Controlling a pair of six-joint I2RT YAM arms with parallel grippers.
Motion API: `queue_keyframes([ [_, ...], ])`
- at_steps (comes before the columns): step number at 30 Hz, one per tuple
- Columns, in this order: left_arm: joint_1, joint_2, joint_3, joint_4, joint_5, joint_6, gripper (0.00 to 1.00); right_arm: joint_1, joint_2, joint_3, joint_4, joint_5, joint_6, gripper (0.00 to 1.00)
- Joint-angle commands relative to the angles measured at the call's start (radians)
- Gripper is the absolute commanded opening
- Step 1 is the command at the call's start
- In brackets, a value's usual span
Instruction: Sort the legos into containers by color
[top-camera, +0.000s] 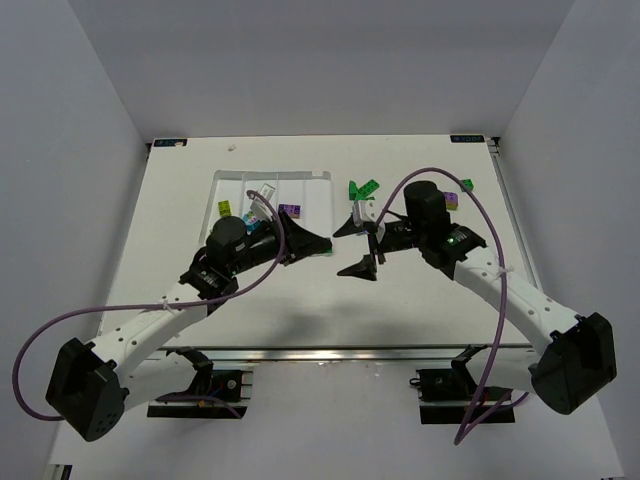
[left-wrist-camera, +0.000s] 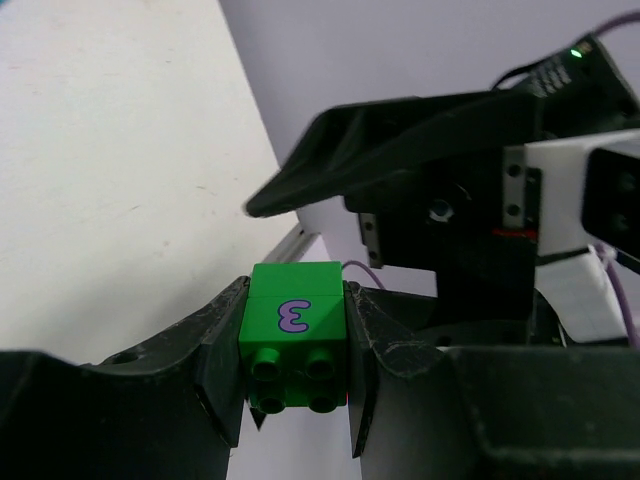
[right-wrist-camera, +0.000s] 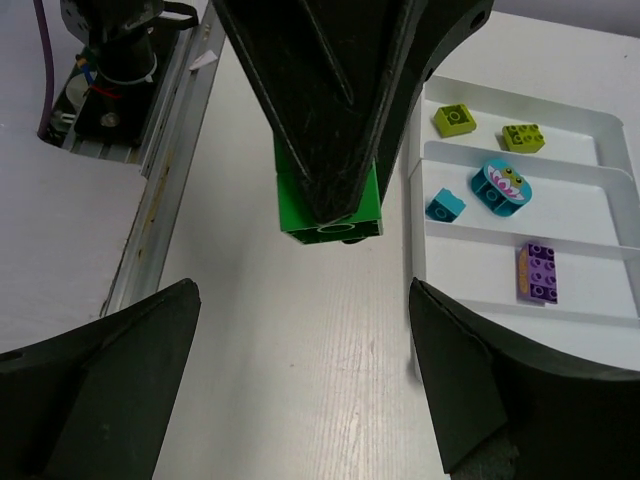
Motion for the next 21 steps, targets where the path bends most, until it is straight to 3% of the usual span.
queue_keyframes([
  [1,0.005,0.008,-0.008,0.142,0.093,-0.023,0.0,-0.002,0.029,0.042,0.072,-0.009,0.098,0.89],
  [13,0.004,-0.012,-0.07,0.218,0.098,-0.068,0.0,0.007,0.027,0.04,0.281,-0.032,0.184,0.87],
  [21,0.005,-0.008,-0.074,0.231,0.096,-0.072,0.0,0.029,0.026,0.036,0.289,-0.051,0.19,0.81],
])
